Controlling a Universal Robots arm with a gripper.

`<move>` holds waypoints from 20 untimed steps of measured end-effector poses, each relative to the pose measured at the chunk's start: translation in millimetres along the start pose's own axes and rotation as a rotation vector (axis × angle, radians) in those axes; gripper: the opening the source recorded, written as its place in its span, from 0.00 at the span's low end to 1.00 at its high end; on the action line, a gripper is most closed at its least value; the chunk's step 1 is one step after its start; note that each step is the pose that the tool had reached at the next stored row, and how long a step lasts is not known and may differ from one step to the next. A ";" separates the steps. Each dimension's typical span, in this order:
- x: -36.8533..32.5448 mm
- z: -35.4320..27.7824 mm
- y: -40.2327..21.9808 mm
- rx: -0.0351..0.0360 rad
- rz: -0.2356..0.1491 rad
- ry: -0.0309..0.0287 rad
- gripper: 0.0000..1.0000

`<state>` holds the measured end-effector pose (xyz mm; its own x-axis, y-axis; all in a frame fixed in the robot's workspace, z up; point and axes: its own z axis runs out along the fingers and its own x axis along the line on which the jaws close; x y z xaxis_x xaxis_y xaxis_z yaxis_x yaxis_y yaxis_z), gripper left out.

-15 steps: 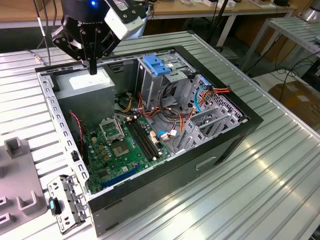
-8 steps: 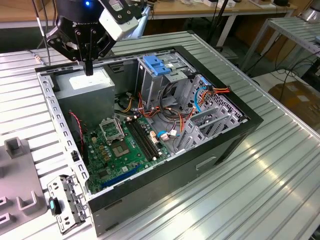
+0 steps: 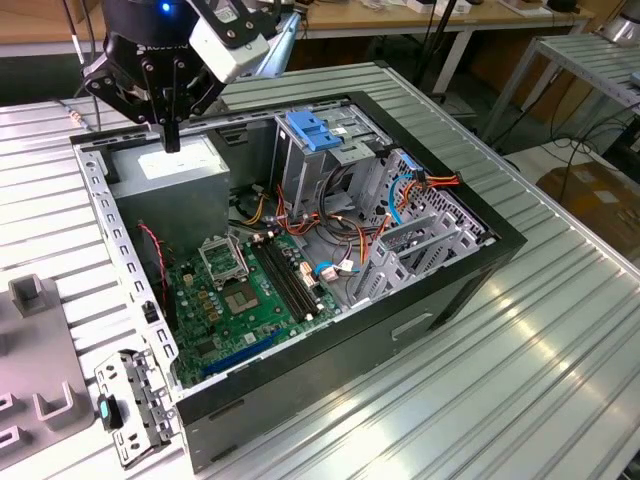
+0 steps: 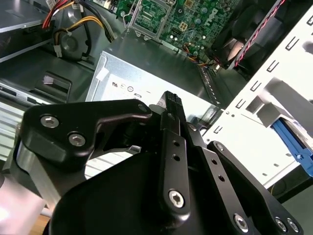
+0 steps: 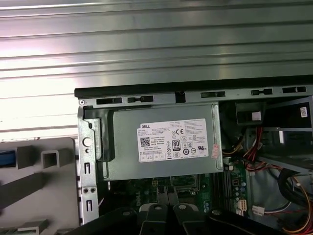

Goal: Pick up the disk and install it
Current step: 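Reach for the disk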

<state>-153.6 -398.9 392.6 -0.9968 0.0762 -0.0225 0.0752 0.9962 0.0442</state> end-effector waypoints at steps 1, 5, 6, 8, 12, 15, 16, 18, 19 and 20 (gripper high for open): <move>0.7 0.0 0.0 0.0000 0.000 0.0000 0.11; 4.9 -0.1 -0.4 0.0000 0.000 0.0002 0.11; 5.9 -0.1 -0.5 0.0000 0.000 0.0003 0.11; 7.2 -0.1 -0.5 0.0000 0.000 0.0003 0.11; 10.1 -0.1 -0.8 0.0001 0.000 0.0005 0.11; 13.7 -0.1 -1.0 0.0001 0.000 0.0006 0.11; 15.0 -0.1 -1.1 0.0001 0.000 0.0007 0.11; 16.4 -0.1 -1.2 0.0000 0.000 0.0007 0.11; 17.1 -0.1 -1.3 0.0001 0.000 0.0007 0.11; 17.8 -0.2 -1.4 0.0001 0.000 0.0007 0.11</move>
<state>-171.5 -399.0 392.3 -0.9969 0.0762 -0.0218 0.0752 0.9962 0.0442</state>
